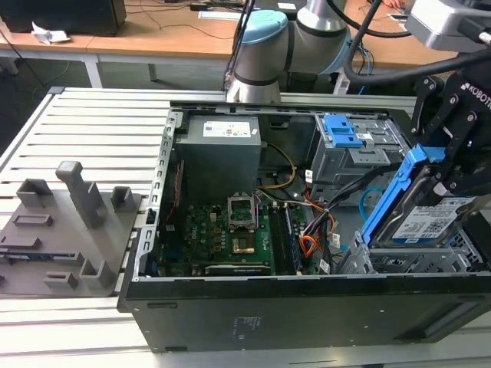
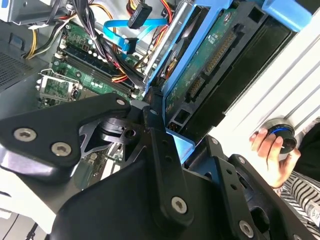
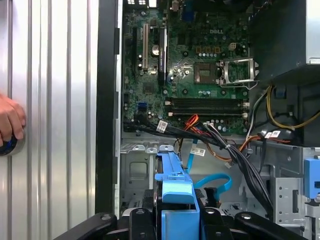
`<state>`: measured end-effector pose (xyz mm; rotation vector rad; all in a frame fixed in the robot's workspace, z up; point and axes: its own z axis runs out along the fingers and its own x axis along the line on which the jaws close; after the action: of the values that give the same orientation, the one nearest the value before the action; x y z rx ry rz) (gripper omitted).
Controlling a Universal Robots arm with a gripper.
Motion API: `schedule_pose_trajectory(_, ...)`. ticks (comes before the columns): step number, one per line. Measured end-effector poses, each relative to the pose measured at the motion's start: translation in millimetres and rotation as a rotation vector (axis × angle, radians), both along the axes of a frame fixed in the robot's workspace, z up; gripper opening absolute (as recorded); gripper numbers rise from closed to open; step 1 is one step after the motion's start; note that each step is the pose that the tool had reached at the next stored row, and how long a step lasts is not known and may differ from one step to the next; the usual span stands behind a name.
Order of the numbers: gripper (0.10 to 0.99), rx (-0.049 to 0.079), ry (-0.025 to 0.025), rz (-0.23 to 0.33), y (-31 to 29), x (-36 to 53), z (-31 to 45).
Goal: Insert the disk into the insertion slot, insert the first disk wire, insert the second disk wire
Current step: 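Insert the disk into the insertion slot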
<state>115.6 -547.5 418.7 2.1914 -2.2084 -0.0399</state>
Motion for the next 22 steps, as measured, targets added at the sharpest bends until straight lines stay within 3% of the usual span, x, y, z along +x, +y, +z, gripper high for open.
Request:
schedule_pose_trajectory(8, 0.369, 0.000, 0.0000, 0.000, 0.0, 0.0, -19.7)
schedule_pose_trajectory(15, 0.369, 0.000, 0.0000, 0.000, 0.0, 0.0, -20.8)
schedule_pose_trajectory(16, 0.380, 0.000, 0.0000, 0.000, 0.0, 0.0, -20.8)
schedule_pose_trajectory(18, 0.502, 0.000, 0.0000, 0.000, 0.0, 0.0, -20.9)
schedule_pose_trajectory(22, 0.502, 0.000, 0.0000, 0.000, 0.0, 0.0, -20.9)
